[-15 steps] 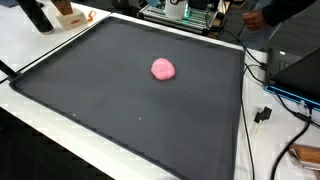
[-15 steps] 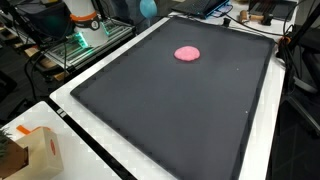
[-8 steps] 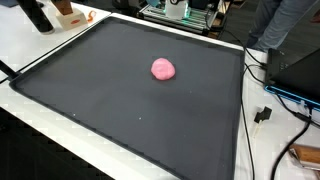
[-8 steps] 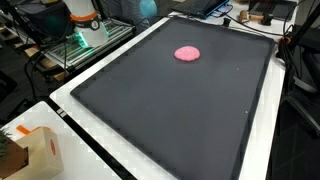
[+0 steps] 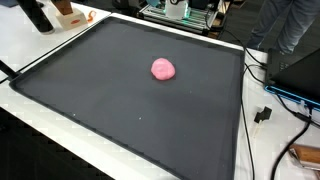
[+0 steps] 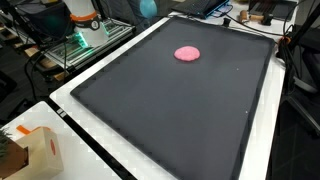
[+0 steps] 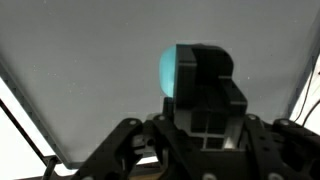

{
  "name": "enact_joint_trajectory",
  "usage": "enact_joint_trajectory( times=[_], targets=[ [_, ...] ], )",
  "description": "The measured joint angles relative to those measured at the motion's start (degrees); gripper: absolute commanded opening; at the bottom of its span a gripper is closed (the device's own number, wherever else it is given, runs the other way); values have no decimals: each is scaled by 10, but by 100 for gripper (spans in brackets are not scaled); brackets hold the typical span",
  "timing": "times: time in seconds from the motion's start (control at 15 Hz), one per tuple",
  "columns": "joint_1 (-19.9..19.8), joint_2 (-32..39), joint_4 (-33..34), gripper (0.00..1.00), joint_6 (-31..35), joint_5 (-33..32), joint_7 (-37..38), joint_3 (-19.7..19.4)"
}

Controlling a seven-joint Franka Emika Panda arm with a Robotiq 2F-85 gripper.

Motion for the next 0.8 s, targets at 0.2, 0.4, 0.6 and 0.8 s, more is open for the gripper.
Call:
enact_joint_trajectory(
  times=[0.2,0.4,0.6,0.8],
  targets=[
    [0,0,0,50,0,0,0,0],
    [0,0,0,50,0,0,0,0],
    [0,1,0,25,0,0,0,0],
    [1,14,8,25,0,20,-10,-18]
  ],
)
